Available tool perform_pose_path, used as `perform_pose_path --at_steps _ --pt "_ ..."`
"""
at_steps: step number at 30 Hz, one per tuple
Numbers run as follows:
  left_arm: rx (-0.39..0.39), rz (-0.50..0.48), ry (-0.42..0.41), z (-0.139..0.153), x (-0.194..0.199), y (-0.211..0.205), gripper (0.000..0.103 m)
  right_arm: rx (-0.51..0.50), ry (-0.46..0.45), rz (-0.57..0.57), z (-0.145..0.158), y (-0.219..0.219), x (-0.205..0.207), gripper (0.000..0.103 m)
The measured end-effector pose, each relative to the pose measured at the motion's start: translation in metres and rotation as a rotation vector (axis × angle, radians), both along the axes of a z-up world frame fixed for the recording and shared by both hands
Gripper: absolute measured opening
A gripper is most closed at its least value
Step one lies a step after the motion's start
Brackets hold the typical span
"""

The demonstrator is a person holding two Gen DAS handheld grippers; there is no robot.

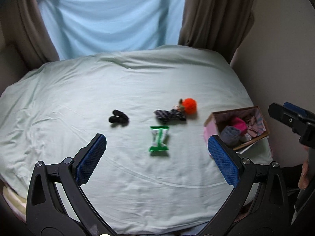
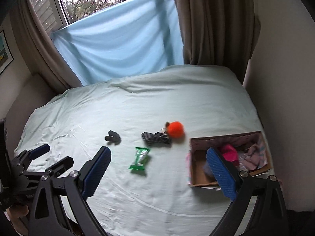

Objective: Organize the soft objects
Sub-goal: 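Move both tools back toward the black scrunchie and green wipes pack, then grasp the black scrunchie with the left tool while the right grasps the green wipes pack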

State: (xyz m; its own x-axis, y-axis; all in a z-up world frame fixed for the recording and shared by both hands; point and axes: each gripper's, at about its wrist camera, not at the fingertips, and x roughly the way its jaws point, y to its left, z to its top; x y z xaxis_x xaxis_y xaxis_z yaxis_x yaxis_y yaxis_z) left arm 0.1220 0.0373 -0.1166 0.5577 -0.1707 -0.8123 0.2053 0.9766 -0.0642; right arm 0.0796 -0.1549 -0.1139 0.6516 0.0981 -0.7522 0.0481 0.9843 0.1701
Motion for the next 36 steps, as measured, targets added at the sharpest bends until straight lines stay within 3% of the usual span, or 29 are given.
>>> perform_pose_path --at_steps 7,14,18,24,26,30,34,36 --pt "-0.014 -0.028 0.049 -0.042 0.045 0.061 0.102 0.052 0.03 -0.054 -0.038 0.053 0.03 0.097" --pt "0.007 -0.091 0.08 -0.104 0.105 0.095 0.102 0.094 0.134 -0.116 -0.114 0.096 0.076 0.097" --pt "0.017 -0.13 0.101 -0.151 0.144 0.103 0.102 0.078 0.146 -0.155 -0.158 0.112 0.094 0.097" --pt "0.024 -0.177 0.131 -0.229 0.193 0.103 0.102 -0.036 0.182 -0.173 -0.232 0.133 0.124 0.097" --pt "0.03 -0.183 0.139 -0.254 0.207 0.101 0.102 -0.046 0.237 -0.193 -0.254 0.135 0.131 0.097" --pt "0.038 -0.205 0.149 -0.304 0.231 0.094 0.1 -0.043 0.221 -0.227 -0.289 0.137 0.14 0.097" --pt "0.03 -0.208 0.16 -0.338 0.244 0.088 0.093 -0.066 0.222 -0.252 -0.318 0.139 0.149 0.097" --pt "0.037 -0.211 0.167 -0.352 0.249 0.084 0.08 -0.071 0.229 -0.255 -0.328 0.139 0.153 0.097"
